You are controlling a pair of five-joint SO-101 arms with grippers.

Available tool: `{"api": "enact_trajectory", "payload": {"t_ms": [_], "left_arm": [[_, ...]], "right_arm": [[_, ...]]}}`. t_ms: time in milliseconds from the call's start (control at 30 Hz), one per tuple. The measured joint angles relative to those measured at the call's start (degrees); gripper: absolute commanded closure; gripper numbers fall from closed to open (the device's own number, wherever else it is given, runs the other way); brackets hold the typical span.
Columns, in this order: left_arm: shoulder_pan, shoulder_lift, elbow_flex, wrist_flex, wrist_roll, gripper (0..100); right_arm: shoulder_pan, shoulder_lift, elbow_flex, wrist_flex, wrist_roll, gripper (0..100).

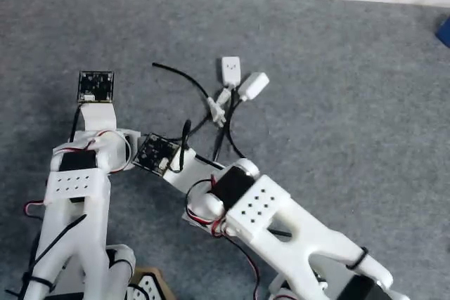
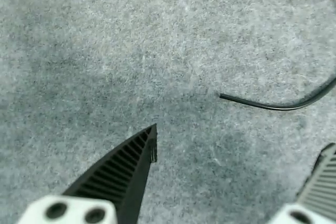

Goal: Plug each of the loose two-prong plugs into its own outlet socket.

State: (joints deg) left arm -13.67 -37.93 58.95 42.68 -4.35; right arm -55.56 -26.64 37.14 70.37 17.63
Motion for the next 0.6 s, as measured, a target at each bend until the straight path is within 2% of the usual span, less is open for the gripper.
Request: {"api": "enact_trajectory", "payload": {"t_ms": [267, 600], "left_arm": [[0.0, 0.0, 0.0, 0.0, 0.0, 56], [-2.6, 0.0, 0.0, 0.0, 0.0, 56]], "right_arm": [[0.0, 3.0, 0.0, -2.4, 0.0, 99.2], [-4.3, 3.7, -0.1, -2.7, -1.6, 99.2]]}}
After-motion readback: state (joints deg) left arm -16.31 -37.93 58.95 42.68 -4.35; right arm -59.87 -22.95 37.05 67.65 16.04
